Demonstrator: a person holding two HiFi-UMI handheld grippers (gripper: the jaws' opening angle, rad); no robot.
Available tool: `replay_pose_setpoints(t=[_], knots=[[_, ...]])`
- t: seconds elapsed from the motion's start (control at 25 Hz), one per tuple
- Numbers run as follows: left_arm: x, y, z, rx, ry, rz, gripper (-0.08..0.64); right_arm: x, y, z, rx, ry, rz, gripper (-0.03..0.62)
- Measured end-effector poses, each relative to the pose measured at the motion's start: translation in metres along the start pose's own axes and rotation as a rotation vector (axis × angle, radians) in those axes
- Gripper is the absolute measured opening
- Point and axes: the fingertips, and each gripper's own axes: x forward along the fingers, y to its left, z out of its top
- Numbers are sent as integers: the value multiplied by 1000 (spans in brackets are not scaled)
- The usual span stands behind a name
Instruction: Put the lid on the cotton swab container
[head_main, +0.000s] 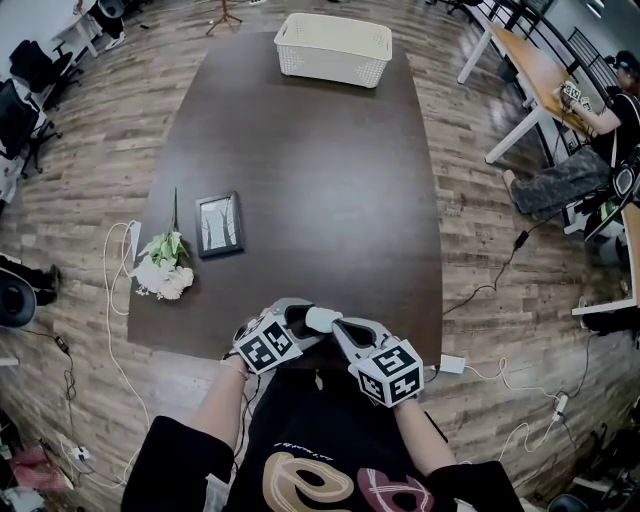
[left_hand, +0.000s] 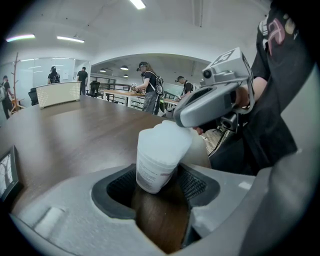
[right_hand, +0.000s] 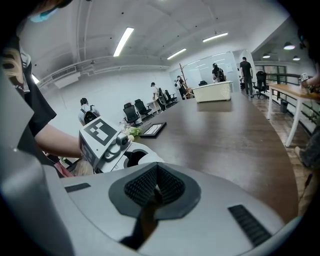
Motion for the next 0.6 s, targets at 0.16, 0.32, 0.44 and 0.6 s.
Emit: replay_pose_setpoints(t=[0.16, 0.32, 0.44, 0.6], knots=[[0, -1, 0, 0, 0, -1, 264, 0, 0, 0, -22, 12, -37, 6], [0, 0, -1, -4, 5, -4, 264, 1, 0, 0, -45, -1, -47, 6], [1, 0, -1, -6, 5, -6, 265, 0, 0, -1, -18, -19, -32, 6], [-3, 0, -2, -45, 6, 2, 265, 1, 0, 0, -7, -18, -26, 6]])
